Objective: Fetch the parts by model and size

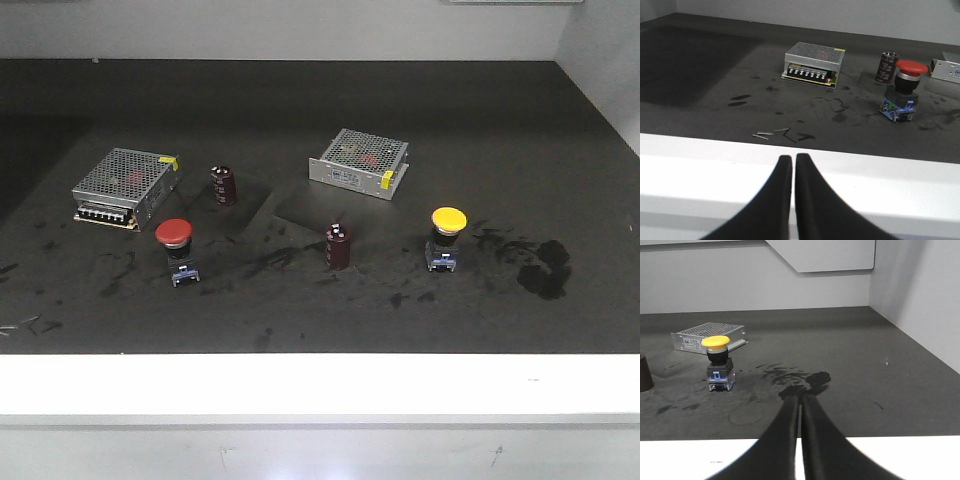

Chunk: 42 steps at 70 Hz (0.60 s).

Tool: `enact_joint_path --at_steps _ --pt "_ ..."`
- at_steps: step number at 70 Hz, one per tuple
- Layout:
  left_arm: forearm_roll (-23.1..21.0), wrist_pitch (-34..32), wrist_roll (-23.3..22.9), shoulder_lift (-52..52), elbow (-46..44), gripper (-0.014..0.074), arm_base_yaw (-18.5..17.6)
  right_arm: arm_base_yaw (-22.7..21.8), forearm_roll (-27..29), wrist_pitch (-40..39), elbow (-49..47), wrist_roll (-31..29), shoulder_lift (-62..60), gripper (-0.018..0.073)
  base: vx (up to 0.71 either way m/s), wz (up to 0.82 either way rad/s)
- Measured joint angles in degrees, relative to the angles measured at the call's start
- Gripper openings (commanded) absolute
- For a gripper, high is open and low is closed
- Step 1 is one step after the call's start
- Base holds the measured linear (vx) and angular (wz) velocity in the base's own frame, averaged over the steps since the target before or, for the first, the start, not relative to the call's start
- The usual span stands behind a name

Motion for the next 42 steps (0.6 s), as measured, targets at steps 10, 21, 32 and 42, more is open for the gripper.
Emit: enact_joint_path --at_steps 10,21,32,42 --pt "0.00 0.00 0.00 0.00 0.00 -0.0006 0.00 0.00 0.00 0.00 0.00 0.00 0.00 -0.0005 0.00 0.00" --pt "0.00 0.00 0.00 0.00 0.00 -0.0006 0.00 0.00 0.00 0.00 0.00 0.00 0.00 -0.0005 0.00 0.00" --pt "0.00 0.00 0.00 0.00 0.00 -0.0006 0.00 0.00 0.00 0.00 0.00 0.00 0.00 -0.0005 0.00 0.00" --pt "0.00 0.00 0.00 0.00 0.00 -0.0006 0.00 0.00 0.00 0.00 0.00 0.00 0.00 -0.0005 0.00 0.00"
